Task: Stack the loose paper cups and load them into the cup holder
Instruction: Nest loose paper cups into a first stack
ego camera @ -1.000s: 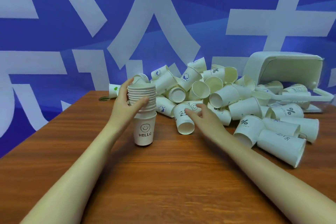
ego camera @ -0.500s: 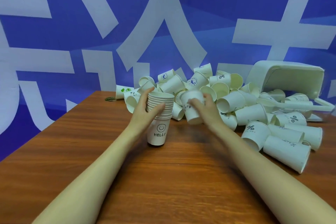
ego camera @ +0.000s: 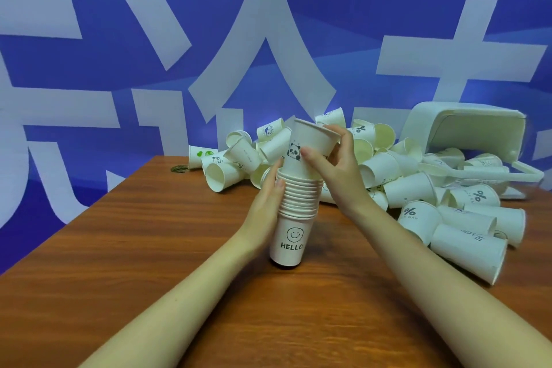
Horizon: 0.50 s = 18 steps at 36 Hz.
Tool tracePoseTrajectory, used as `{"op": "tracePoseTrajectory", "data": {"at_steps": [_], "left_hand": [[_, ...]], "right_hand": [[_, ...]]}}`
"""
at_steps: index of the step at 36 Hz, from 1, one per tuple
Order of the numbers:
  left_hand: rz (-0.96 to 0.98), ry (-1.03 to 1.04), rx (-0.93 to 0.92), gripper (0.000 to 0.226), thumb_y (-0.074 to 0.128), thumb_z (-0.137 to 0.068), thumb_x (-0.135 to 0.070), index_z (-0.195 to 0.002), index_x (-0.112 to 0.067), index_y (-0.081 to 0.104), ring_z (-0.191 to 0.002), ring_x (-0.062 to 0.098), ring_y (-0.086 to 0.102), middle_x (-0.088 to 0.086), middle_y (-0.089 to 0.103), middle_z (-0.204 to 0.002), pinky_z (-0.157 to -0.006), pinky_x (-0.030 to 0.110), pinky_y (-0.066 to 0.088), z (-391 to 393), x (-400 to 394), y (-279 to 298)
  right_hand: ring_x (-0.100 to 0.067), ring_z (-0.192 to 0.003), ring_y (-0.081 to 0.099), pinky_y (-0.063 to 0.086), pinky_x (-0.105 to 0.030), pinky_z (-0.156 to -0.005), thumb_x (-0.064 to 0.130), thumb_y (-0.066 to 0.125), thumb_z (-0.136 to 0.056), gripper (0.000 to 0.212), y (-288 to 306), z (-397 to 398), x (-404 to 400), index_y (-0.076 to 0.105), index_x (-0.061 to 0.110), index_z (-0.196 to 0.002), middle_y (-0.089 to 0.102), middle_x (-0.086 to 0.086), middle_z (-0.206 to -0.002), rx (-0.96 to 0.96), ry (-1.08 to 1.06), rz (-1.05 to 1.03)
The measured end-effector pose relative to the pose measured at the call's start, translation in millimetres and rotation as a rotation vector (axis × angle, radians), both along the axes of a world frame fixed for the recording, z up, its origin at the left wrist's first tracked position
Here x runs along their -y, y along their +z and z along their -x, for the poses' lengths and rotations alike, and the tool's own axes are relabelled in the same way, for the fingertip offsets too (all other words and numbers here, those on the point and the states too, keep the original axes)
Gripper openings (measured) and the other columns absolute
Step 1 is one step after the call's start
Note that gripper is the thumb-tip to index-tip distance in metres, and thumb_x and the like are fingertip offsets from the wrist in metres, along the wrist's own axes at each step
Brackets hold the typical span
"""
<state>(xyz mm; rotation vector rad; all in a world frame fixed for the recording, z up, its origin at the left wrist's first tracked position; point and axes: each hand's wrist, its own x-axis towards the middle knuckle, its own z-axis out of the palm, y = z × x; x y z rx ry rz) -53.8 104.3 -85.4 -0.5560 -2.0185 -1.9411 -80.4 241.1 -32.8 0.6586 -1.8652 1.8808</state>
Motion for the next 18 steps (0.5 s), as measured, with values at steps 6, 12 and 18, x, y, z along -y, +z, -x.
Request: {"op": "tracePoseTrajectory", "data": {"at_steps": [6, 12, 18], "left_hand": [[-0.013, 0.025, -0.032, 0.052, 0.037, -0.096, -0.036, -0.144, -0.018, 0.039, -0.130, 0.007, 0.048, -0.005, 0.052, -0.140, -0.113, 0.036, 0.036, -1, -3, -1], [-0.021, 0.028, -0.036, 0.046, 0.036, -0.100, -0.031, -0.145, -0.018, 0.038, -0.131, 0.006, 0.047, -0.005, 0.051, -0.141, -0.112, 0.034, 0.037, -1, -2, -2], [-0.068, 0.026, -0.047, 0.032, 0.037, -0.104, -0.025, -0.135, -0.034, 0.039, -0.115, -0.016, 0.051, -0.026, 0.052, -0.126, -0.090, 0.008, 0.043, 2, -3, -5]], "right_hand": [[0.001, -0.099, 0.061, 0.051, -0.026, -0.089, 0.044, 0.069, -0.074, 0.048, -20, -4, -15, 0.050, 0.032, -0.116, 0.062, 0.028, -0.103, -0.019, 0.023, -0.234], [-0.002, -0.115, 0.056, 0.045, -0.023, -0.095, 0.055, 0.053, -0.081, 0.051, -37, -8, -19, 0.051, 0.030, -0.126, 0.057, 0.012, -0.128, -0.001, 0.042, -0.321], [0.001, -0.130, 0.046, 0.039, -0.015, -0.100, 0.049, 0.058, -0.081, 0.058, -50, -11, -19, 0.038, 0.040, -0.134, 0.045, 0.010, -0.145, 0.022, 0.079, -0.298]]}}
